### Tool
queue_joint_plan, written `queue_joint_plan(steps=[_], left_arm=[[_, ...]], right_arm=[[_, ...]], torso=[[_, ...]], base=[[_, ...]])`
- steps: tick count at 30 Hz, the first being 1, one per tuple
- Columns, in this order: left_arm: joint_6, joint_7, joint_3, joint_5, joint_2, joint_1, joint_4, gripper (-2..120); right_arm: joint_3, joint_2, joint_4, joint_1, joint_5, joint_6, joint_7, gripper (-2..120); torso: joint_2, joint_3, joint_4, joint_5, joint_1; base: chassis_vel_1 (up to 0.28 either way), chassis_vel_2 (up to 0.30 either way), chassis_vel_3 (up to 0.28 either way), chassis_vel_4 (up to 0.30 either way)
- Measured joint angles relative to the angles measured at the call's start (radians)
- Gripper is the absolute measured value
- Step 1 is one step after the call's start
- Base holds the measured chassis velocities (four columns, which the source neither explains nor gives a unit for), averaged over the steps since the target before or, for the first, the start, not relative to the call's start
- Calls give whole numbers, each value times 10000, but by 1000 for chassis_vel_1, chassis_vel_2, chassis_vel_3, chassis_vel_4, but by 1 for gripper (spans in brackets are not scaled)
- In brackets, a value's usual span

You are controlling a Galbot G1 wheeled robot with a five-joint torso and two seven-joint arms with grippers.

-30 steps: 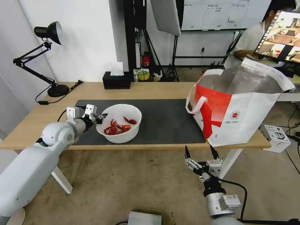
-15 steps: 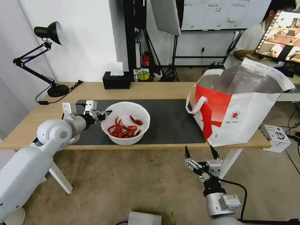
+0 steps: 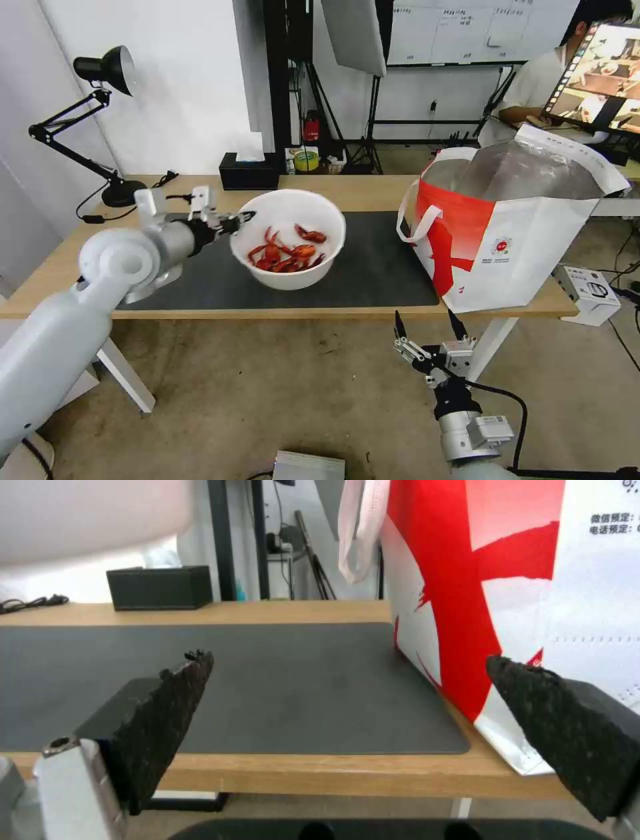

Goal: Pick up the trash from the table and place it into the takeout bag.

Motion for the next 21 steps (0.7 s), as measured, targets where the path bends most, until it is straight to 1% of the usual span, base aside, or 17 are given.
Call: queue_joint_plan(steps=[3,4,7,9,11,12,15,16,19,20,21], left_arm=[[26,-289,883,-528,-505,-1282,80,0],[26,-289,883,-528,-505,-1282,80,0],[29,-581,1610,-1028,-1160,-2372,390,0],[30,-616,1690,-1066,-1242,-2485,439,0],[35,-736,2192,-1266,-1846,-3243,897,0],[35,-736,2192,-1266,-1846,-3243,897,0],[25,-808,2607,-1491,-2453,-4089,1430,0],[25,-808,2607,-1491,-2453,-4089,1430,0],[-9,-899,2921,-1894,-3042,-5080,2123,0],[-9,-899,2921,-1894,-3042,-5080,2123,0],[-19,-905,2974,-1950,-3189,-5346,2334,0]], right_arm=[[0,-1,0,0,0,0,-1,100],[0,-1,0,0,0,0,-1,100],[0,0,0,0,0,0,0,100],[0,0,0,0,0,0,-1,100],[0,0,-1,0,0,0,-1,100],[0,0,-1,0,0,0,-1,100],[0,0,0,0,0,0,-1,100],[0,0,0,0,0,0,-1,100],[0,0,0,-1,0,0,0,100],[0,0,0,-1,0,0,0,100],[0,0,0,0,0,0,-1,100]], torso=[[0,0,-1,1,0],[0,0,-1,1,0],[0,0,-2,2,0],[0,0,-1,1,0],[0,1,1,-2,0],[0,1,1,-2,0],[0,1,-2,0,1],[0,1,-2,0,1],[0,1,-1,0,0],[0,1,-1,0,0],[0,1,-1,1,1]], base=[[0,0,0,0],[0,0,0,0],[0,0,0,0],[0,0,0,0],[0,0,0,0],[0,0,0,0],[0,0,0,0],[0,0,0,0],[0,0,0,0],[0,0,0,0],[0,0,0,0]])
